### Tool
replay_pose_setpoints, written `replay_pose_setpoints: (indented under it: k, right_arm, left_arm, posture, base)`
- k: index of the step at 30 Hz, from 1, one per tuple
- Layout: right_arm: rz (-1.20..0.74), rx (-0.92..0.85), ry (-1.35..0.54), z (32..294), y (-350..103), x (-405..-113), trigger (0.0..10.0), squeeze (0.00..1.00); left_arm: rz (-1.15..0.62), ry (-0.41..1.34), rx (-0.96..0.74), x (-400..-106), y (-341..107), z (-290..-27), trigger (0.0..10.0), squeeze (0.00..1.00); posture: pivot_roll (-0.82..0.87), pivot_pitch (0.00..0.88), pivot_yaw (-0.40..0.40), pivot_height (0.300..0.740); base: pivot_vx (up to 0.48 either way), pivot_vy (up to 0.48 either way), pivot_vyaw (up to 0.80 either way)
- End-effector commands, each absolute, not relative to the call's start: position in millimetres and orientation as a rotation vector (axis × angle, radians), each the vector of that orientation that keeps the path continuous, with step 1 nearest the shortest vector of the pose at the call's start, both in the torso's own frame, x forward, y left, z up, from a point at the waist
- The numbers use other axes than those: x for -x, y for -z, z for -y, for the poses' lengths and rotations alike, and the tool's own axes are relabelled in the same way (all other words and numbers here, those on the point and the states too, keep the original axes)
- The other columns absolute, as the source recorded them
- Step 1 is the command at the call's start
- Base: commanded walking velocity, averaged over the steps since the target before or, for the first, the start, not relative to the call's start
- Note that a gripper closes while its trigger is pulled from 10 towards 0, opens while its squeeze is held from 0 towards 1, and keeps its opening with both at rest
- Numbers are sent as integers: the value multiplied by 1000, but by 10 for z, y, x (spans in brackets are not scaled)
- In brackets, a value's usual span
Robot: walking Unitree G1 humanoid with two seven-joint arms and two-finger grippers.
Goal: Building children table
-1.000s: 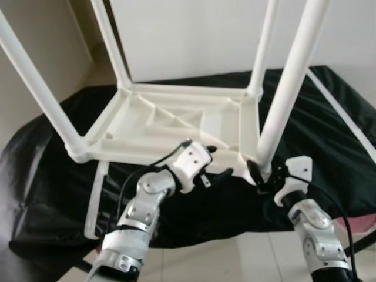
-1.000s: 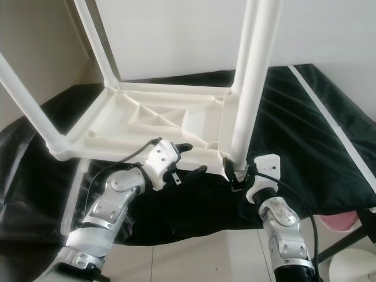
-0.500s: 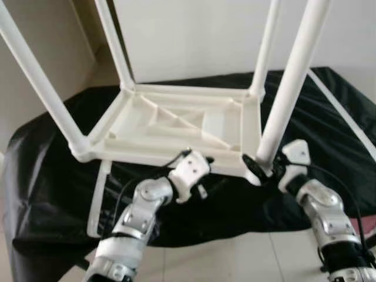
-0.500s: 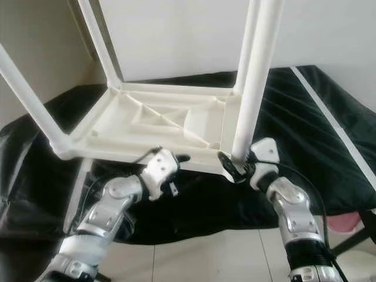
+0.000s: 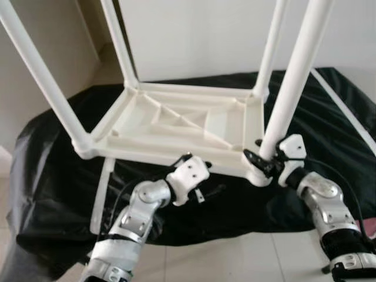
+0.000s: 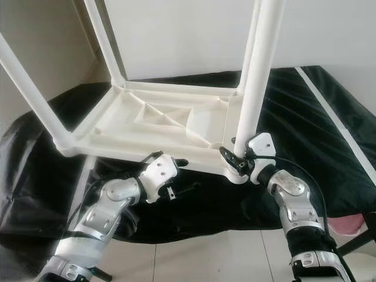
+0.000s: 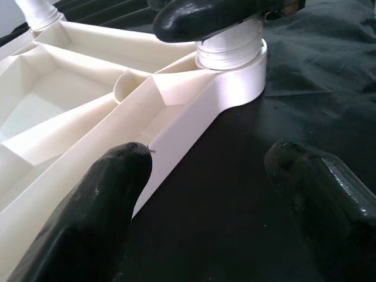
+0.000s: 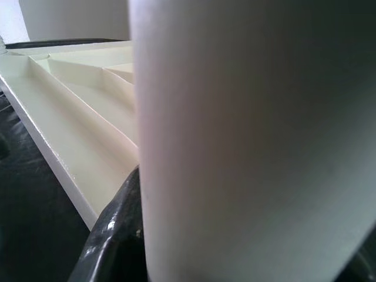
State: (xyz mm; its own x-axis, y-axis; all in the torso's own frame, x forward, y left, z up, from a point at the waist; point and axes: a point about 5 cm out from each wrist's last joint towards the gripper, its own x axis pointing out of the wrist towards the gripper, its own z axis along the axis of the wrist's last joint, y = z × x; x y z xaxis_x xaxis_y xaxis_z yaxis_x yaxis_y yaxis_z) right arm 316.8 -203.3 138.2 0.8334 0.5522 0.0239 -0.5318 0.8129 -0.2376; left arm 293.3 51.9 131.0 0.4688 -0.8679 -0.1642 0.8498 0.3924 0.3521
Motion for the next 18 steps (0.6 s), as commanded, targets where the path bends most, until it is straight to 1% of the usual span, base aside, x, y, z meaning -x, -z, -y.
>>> replay_pose_setpoints:
  k: [1, 2, 3, 7, 9, 10, 11, 14, 18]
  right_arm:
    - [31, 234, -596, 2027, -1236, -3123, 0, 0]
    - [30, 233, -590, 2033, -1227, -3118, 0, 0]
    - [30, 216, -565, 2041, -1208, -3106, 10000, 0]
    - [30, 174, -519, 2026, -1171, -3079, 10000, 0]
    - [46, 119, -400, 2018, -1150, -3080, 10000, 0]
    - [46, 119, -400, 2018, -1150, -3080, 10000, 0]
    - [49, 109, -346, 2012, -1133, -3078, 10000, 0]
    - [52, 87, -223, 1921, -1065, -3024, 10000, 0]
    - [15, -6, -58, 1847, -993, -2998, 10000, 0]
  left_arm:
    - [34, 1071, -432, -2916, -1272, -538, 10000, 0]
    - [34, 1073, -436, -2909, -1266, -538, 10000, 0]
    - [27, 1071, -448, -2905, -1243, -543, 10000, 0]
    - [21, 1068, -456, -2900, -1226, -545, 10000, 0]
    - [24, 1051, -448, -2907, -1220, -544, 10000, 0]
    - [24, 1051, -448, -2907, -1220, -544, 10000, 0]
    - [25, 1038, -436, -2916, -1214, -542, 10000, 0]
    - [22, 1009, -408, -2922, -1195, -518, 10000, 0]
    - [26, 1014, -395, -2886, -1163, -468, 10000, 0]
  posture:
    - [-59, 0, 69, 740]
    - [-59, 0, 69, 740]
    - [-64, 0, 75, 740]
    - [-67, 0, 78, 740]
    - [-71, 0, 78, 740]
    - [-71, 0, 78, 740]
    - [-71, 0, 78, 740]
    - [-81, 0, 82, 740]
    - [-97, 0, 77, 740]
  base:
    - [0, 0, 0]
    - [0, 0, 0]
    - [0, 0, 0]
    - [0, 0, 0]
    - [0, 0, 0]
    - [0, 0, 0]
    - [0, 0, 0]
    - [0, 0, 0]
    - [0, 0, 0]
